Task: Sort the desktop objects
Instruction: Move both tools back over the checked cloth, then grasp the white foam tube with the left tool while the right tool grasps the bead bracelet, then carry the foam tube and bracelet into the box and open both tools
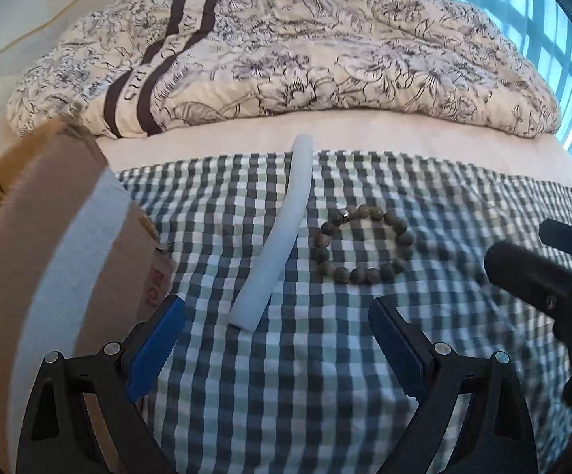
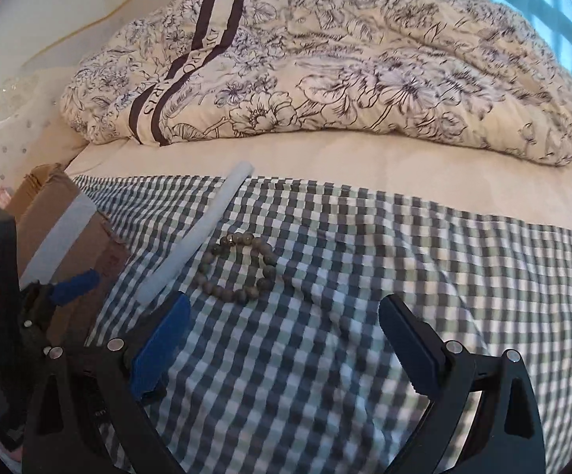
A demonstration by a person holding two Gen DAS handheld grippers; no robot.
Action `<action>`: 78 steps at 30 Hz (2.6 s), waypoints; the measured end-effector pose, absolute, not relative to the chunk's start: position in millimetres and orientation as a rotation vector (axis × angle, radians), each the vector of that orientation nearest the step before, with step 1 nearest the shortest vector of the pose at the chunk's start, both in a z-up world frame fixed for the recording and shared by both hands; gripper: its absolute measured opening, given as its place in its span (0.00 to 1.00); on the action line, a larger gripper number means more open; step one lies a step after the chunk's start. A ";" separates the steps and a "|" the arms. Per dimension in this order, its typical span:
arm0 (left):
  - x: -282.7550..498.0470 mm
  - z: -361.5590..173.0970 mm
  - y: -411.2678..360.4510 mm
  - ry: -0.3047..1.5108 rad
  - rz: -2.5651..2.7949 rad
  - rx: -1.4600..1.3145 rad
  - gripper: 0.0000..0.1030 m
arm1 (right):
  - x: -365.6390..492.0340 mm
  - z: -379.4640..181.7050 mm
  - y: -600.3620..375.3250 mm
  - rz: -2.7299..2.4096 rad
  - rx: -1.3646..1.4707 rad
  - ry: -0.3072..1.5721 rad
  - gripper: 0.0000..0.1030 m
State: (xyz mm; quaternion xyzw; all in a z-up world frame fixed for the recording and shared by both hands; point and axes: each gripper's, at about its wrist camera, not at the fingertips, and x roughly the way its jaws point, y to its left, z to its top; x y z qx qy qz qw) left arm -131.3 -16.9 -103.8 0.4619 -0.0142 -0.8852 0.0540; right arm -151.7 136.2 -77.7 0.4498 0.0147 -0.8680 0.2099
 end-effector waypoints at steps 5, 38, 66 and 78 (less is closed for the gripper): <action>-144.9 -119.9 -26.2 0.002 -2.706 1.406 0.92 | -174.2 -97.4 124.8 -2.395 1.304 0.081 0.73; -163.3 -137.5 -42.1 0.128 -2.802 1.420 0.10 | -172.4 -107.2 121.5 -2.495 1.272 0.247 0.11; -56.1 7.8 -4.3 0.087 -2.948 1.144 0.10 | -62.8 16.6 136.2 -2.514 0.980 0.234 0.11; -18.4 42.3 -3.5 0.110 -2.944 1.110 0.10 | -12.5 51.6 132.0 -2.487 0.885 0.250 0.11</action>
